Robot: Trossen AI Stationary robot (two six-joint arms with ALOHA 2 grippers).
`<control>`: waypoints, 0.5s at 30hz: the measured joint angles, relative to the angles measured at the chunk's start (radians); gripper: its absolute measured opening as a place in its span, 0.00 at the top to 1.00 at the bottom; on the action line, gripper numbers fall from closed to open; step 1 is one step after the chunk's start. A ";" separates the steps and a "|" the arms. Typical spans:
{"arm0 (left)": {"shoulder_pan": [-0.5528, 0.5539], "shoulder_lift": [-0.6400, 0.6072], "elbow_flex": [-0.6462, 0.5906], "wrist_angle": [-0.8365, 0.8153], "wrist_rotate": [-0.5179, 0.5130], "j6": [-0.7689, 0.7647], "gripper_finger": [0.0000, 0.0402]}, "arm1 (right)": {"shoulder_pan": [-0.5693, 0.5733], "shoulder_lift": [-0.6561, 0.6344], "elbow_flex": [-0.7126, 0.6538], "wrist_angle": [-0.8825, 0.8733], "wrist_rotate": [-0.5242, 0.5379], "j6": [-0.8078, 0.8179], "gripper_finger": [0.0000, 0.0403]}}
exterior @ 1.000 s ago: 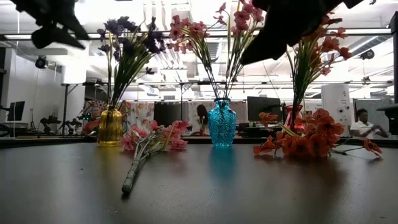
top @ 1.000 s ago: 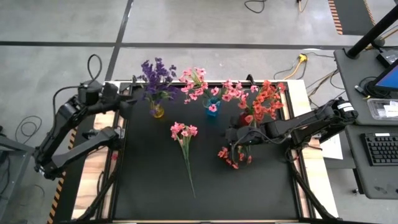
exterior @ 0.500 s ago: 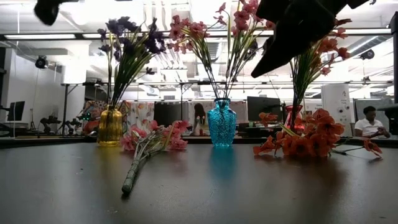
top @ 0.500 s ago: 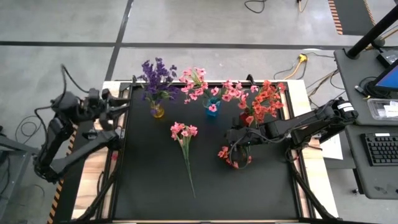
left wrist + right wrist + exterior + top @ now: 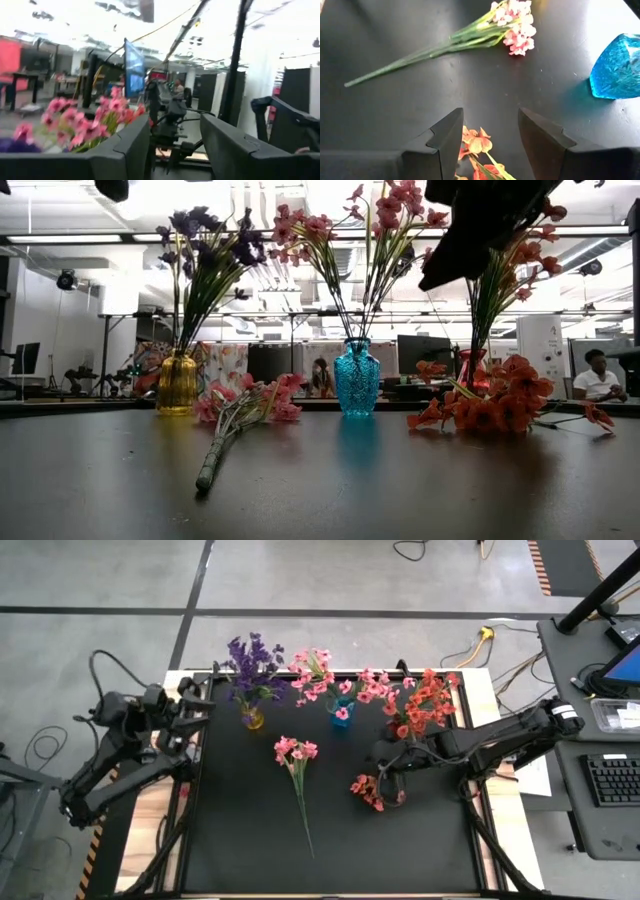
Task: Sort flowers into vase by color
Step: Put the orange flower into the red vase
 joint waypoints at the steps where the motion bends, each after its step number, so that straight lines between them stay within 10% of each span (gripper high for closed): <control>1: -0.017 -0.004 0.000 0.000 -0.007 0.013 0.60 | 0.000 -0.010 0.000 0.001 0.001 0.008 0.55; 15: -0.337 0.193 -0.090 0.195 -0.152 0.141 0.61 | -0.037 -0.040 0.001 0.055 0.005 0.007 0.55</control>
